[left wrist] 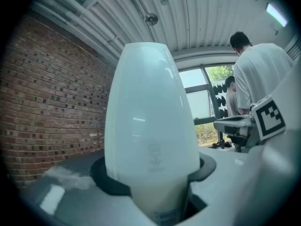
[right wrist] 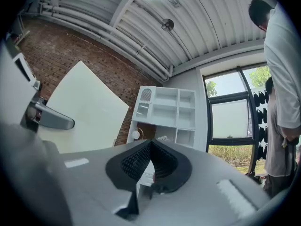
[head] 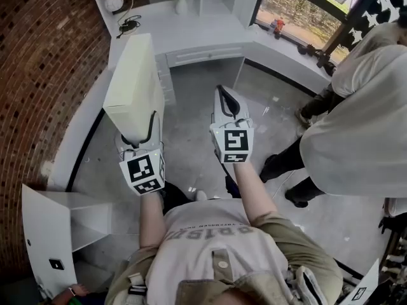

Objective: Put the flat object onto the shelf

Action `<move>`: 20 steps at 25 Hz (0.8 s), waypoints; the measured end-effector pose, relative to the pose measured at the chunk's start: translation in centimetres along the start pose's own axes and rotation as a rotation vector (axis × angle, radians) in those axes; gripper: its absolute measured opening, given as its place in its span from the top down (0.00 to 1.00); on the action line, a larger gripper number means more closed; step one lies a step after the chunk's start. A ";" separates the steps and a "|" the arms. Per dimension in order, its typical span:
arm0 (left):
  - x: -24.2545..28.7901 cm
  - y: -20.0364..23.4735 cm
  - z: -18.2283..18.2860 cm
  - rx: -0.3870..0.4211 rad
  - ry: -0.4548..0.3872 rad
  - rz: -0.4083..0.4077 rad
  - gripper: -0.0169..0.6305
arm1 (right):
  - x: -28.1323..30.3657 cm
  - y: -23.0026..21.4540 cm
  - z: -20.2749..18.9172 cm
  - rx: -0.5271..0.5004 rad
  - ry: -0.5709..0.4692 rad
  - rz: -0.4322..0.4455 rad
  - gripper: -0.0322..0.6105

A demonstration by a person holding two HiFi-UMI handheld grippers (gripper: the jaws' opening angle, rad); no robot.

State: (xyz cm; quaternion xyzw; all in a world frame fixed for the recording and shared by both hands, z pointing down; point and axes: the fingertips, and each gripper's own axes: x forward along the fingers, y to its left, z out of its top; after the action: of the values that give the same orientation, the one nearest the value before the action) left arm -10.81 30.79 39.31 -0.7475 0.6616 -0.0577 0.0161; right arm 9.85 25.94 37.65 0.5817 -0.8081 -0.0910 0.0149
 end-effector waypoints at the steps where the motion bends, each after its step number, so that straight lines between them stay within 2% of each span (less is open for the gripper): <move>1: 0.0 -0.1 0.0 0.000 -0.001 0.001 0.50 | 0.0 0.0 0.0 -0.001 0.000 0.002 0.95; 5: 0.5 -0.3 0.3 -0.028 -0.012 -0.014 0.50 | 0.1 -0.5 -0.3 0.047 0.001 0.006 0.95; 7: 0.8 -0.1 0.6 -0.103 -0.030 -0.024 0.50 | 0.2 -1.4 -0.5 0.153 -0.007 0.008 0.95; 9: 1.2 0.3 0.8 -0.223 -0.058 -0.038 0.50 | 0.1 -2.4 -0.8 0.312 -0.023 0.019 0.95; 10: 1.4 0.5 0.9 -0.298 -0.076 -0.046 0.50 | 0.0 -2.9 -1.0 0.398 -0.027 0.034 0.91; 13: 2.1 1.0 1.1 -0.560 -0.141 -0.071 0.50 | -0.6 -3.2 -2.4 0.681 -0.018 0.115 0.57; 14: 2.4 1.1 1.0 -0.648 -0.162 -0.074 0.50 | -1.0 -3.1 -3.3 0.782 -0.004 0.140 0.50; 17: 3.3 1.1 0.6 -0.874 -0.220 -0.073 0.50 | -2.4 -1.8 -7.3 1.044 0.078 0.173 0.38; 20: 4.3 0.3 0.0 -1.036 -0.248 -0.079 0.50 | -4.0 0.5 -11.4 1.289 0.168 0.211 0.25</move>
State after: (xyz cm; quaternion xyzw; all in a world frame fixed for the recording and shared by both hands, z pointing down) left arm -10.65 26.53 39.54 -0.6831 0.5677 0.3647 -0.2793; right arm 12.14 28.42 49.23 0.3969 -0.7496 0.4589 -0.2644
